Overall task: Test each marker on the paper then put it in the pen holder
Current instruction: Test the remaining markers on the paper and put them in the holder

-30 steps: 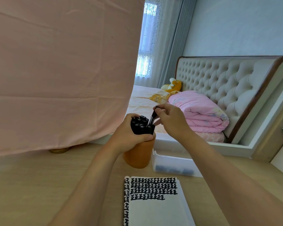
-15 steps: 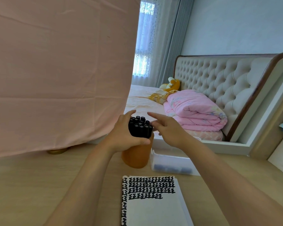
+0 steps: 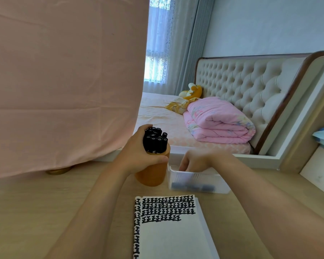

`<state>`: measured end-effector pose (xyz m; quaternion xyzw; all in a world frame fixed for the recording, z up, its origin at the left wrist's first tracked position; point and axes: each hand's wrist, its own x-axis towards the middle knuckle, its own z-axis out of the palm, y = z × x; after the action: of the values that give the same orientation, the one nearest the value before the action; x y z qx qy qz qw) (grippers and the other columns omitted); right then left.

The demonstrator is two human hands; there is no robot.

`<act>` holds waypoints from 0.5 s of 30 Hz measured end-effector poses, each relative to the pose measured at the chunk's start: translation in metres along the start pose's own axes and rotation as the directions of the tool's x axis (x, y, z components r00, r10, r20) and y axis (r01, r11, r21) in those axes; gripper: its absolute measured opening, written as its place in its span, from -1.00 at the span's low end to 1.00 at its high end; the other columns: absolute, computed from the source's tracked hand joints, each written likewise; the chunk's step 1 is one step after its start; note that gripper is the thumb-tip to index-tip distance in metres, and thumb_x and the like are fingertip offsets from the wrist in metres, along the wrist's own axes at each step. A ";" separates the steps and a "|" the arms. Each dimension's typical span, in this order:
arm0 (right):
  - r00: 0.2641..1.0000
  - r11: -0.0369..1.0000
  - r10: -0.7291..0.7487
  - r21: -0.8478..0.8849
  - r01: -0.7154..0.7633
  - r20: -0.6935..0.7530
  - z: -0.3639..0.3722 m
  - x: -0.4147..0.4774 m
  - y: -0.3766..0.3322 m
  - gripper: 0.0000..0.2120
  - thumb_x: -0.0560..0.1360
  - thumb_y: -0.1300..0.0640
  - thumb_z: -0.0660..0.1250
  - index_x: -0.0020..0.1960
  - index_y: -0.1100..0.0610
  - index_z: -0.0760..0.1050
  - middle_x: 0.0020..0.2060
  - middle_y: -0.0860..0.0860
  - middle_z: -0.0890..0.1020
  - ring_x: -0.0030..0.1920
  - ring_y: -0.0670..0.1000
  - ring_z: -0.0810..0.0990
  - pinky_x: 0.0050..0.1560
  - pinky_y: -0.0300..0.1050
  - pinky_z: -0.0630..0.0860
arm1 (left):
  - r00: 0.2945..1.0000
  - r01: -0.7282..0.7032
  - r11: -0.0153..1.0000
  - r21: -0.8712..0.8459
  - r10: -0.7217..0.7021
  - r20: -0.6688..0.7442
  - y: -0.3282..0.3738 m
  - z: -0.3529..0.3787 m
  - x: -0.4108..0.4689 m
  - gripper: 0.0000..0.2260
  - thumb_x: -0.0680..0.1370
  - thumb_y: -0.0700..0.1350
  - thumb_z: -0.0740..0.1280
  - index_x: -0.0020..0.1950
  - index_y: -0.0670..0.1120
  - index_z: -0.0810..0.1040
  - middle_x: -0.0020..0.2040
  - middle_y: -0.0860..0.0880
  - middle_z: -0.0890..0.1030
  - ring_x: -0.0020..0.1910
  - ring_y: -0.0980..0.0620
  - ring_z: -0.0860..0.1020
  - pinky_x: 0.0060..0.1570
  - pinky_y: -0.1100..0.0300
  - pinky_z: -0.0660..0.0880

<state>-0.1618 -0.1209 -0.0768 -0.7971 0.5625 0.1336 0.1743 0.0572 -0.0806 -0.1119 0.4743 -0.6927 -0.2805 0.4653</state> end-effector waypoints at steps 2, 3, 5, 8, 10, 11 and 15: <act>1.000 1.000 0.004 -0.030 -0.004 0.007 0.002 0.006 -0.001 -0.88 0.42 -0.06 0.50 -0.05 -0.17 0.67 0.03 -0.13 0.65 0.06 -0.02 0.59 0.09 -0.09 0.60 | 1.000 -0.008 1.000 0.005 0.008 -0.015 -0.002 0.000 0.001 -0.15 0.18 0.13 0.63 0.33 0.33 0.22 0.19 0.37 0.41 0.24 0.15 0.48 0.16 0.21 0.46; 1.000 1.000 -0.008 -0.029 0.007 -0.022 0.003 0.007 -0.001 -0.89 0.45 -0.03 0.47 -0.02 -0.14 0.68 0.02 -0.13 0.65 0.05 -0.03 0.59 0.08 -0.10 0.59 | 1.000 -0.011 1.000 0.006 0.011 -0.019 -0.002 0.000 0.002 -0.15 0.18 0.12 0.64 0.32 0.33 0.22 0.20 0.36 0.41 0.24 0.15 0.48 0.17 0.20 0.46; 0.995 0.999 -0.041 0.025 0.043 -0.090 0.004 0.008 0.001 -0.82 0.54 0.01 0.38 0.09 -0.04 0.68 0.02 -0.09 0.68 -0.01 -0.05 0.62 0.03 -0.18 0.57 | 1.000 -0.010 1.000 0.010 0.011 -0.016 -0.003 0.001 0.002 -0.14 0.18 0.14 0.64 0.33 0.34 0.22 0.21 0.34 0.42 0.25 0.14 0.48 0.20 0.15 0.48; 0.990 0.993 -0.027 0.112 0.042 -0.136 0.004 0.005 0.005 -0.77 0.58 0.01 0.33 0.14 0.05 0.67 -0.06 -0.07 0.70 -0.12 -0.07 0.62 -0.07 -0.22 0.53 | 1.000 0.001 1.000 0.014 0.000 -0.013 -0.003 0.001 0.002 -0.11 0.14 0.21 0.61 0.35 0.35 0.21 0.24 0.29 0.43 0.26 0.12 0.47 0.24 0.05 0.49; 0.991 0.997 -0.012 0.068 0.021 -0.134 0.006 0.004 0.009 -0.77 0.55 -0.07 0.35 0.12 -0.04 0.67 -0.06 -0.14 0.67 -0.04 -0.06 0.59 -0.01 -0.17 0.51 | 1.000 0.003 1.000 0.023 -0.003 -0.020 -0.004 0.002 0.002 -0.09 0.13 0.24 0.59 0.37 0.34 0.20 0.28 0.22 0.43 0.28 0.10 0.46 0.27 0.00 0.48; 0.992 0.999 -0.007 0.048 0.013 -0.129 0.007 0.004 0.011 -0.78 0.53 -0.09 0.36 0.11 -0.08 0.67 -0.03 -0.16 0.66 0.00 -0.06 0.58 0.01 -0.16 0.50 | 1.000 0.006 1.000 0.030 -0.005 -0.023 -0.004 0.002 0.002 -0.07 0.12 0.25 0.59 0.39 0.33 0.19 0.30 0.20 0.43 0.29 0.09 0.45 0.28 -0.02 0.48; 0.983 0.998 0.015 0.061 -0.004 -0.182 0.018 0.014 0.016 -0.84 0.50 0.13 0.40 0.03 -0.04 0.71 0.02 -0.07 0.68 0.01 -0.01 0.61 0.06 -0.14 0.53 | 0.999 0.023 0.999 0.043 -0.022 -0.024 -0.003 0.003 0.001 0.00 0.12 0.26 0.58 0.46 0.30 0.14 0.36 0.15 0.40 0.33 0.07 0.42 0.31 -0.03 0.45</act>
<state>-0.1726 -0.1297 -0.1012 -0.7978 0.5835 0.0439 0.1454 0.0555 -0.0830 -0.1149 0.4953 -0.6877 -0.2651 0.4599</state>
